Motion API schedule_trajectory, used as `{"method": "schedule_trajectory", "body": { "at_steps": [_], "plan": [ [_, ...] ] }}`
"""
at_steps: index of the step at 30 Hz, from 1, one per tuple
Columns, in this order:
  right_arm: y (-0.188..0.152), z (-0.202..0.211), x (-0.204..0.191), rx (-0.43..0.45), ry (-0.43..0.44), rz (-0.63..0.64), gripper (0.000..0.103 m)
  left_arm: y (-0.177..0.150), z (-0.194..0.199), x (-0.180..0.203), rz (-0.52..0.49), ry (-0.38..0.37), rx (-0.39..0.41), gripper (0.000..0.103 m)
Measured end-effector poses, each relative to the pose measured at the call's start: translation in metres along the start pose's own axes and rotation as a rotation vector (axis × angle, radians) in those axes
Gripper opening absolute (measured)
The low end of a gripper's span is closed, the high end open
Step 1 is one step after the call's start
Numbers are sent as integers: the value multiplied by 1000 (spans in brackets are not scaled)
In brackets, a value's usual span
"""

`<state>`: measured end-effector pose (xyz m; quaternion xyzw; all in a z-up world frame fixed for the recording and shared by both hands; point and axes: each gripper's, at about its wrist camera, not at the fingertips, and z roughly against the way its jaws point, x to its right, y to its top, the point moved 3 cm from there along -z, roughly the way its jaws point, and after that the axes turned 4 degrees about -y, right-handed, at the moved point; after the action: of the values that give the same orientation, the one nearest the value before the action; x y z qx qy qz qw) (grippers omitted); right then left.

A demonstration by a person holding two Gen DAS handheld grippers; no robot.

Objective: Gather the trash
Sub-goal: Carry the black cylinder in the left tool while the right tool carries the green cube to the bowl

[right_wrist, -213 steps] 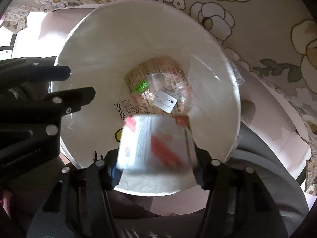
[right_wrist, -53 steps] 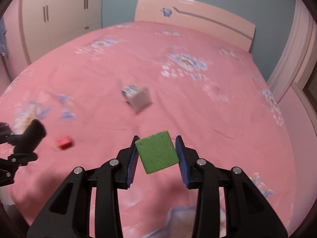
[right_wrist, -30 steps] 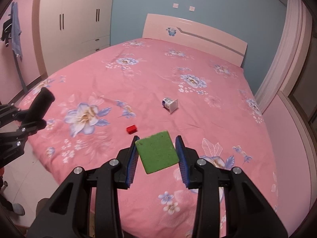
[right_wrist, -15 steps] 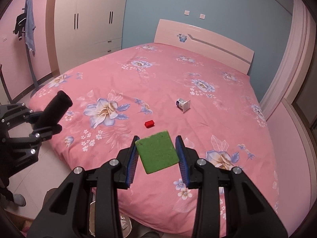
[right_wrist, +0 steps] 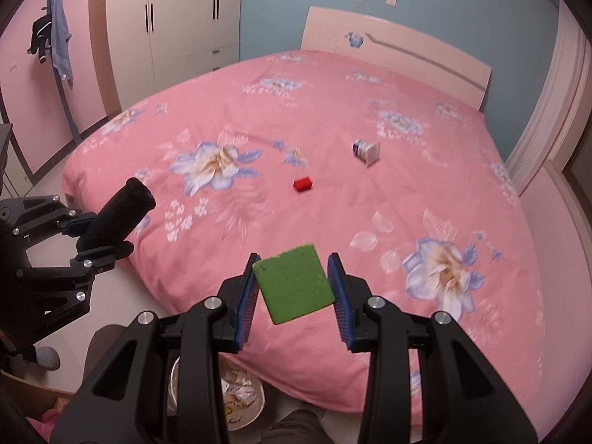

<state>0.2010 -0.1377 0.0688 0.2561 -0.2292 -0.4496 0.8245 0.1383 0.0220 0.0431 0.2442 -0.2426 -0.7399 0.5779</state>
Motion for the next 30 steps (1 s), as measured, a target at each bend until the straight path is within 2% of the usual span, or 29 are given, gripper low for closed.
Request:
{"method": "schedule_trajectory", "body": {
  "at_steps": [15,30],
  "plan": [
    [-86,-85,-31,-203,78,19,38,-76,-64,20,-15,-84,-196,32],
    [-179,-162,-67,-394,164,18,38,-155,-137,45,63,-198,-398,32]
  ]
}}
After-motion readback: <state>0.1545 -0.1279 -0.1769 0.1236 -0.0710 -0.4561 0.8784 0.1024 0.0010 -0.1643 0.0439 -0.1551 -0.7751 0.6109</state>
